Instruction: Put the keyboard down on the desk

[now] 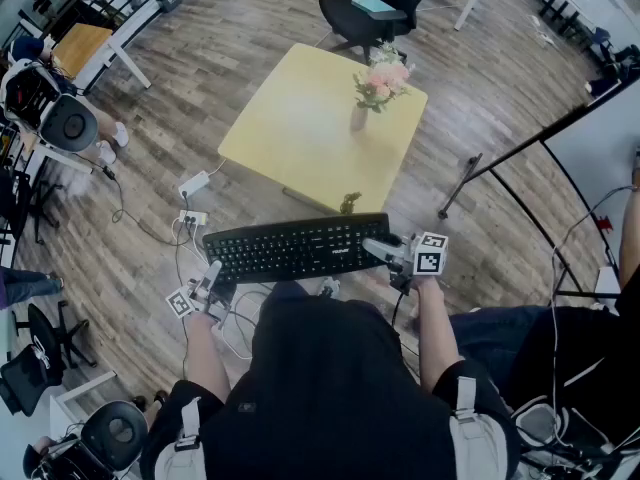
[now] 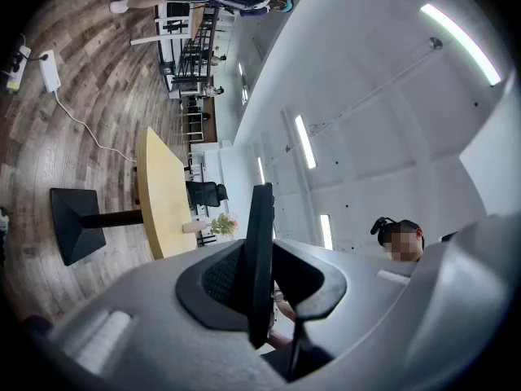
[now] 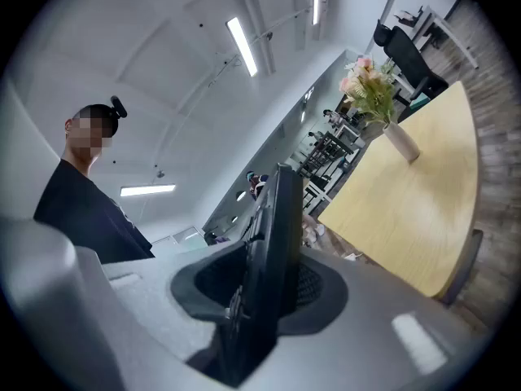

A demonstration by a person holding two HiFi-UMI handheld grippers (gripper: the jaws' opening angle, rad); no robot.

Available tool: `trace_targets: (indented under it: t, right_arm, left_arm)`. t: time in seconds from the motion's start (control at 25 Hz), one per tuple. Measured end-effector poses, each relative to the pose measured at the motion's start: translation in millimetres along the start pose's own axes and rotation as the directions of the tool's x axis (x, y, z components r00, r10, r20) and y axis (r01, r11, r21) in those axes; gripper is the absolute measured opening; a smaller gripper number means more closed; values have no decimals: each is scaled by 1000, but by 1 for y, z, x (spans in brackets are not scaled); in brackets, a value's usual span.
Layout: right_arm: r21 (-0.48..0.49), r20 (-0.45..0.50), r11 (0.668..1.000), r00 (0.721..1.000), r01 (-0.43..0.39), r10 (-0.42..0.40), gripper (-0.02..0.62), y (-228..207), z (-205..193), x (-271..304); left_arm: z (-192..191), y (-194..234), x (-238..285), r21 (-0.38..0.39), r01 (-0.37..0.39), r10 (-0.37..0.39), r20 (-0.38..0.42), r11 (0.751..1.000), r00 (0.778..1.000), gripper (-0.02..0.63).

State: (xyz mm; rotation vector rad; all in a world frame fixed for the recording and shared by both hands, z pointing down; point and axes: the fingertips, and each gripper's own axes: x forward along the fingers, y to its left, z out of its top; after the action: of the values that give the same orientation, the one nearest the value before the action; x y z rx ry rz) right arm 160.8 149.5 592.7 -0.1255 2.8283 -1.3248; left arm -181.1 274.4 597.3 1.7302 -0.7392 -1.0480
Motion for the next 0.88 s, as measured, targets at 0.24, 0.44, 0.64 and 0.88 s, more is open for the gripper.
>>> trace_targets:
  t: [0.24, 0.44, 0.64, 0.88]
  right_arm:
    - [7, 0, 1000, 1000, 16, -16, 122, -3, -3, -1]
    - [17, 0, 1000, 1000, 20, -20, 123, -3, -6, 0]
    - [26, 2, 999, 1000, 26, -26, 123, -4, -8, -3]
    - [23, -3, 999, 1000, 27, -27, 123, -5, -9, -2]
  left_arm:
    - [-2, 1, 0, 2, 2, -2, -1, 1000, 1000, 91]
    - [-1, 2, 0, -1, -2, 2, -3, 1000, 1000, 91]
    - [-1, 2, 2, -2, -4, 4, -9, 1000, 1000, 91]
    - [-2, 3, 1, 2, 1, -1, -6, 1000, 1000, 91]
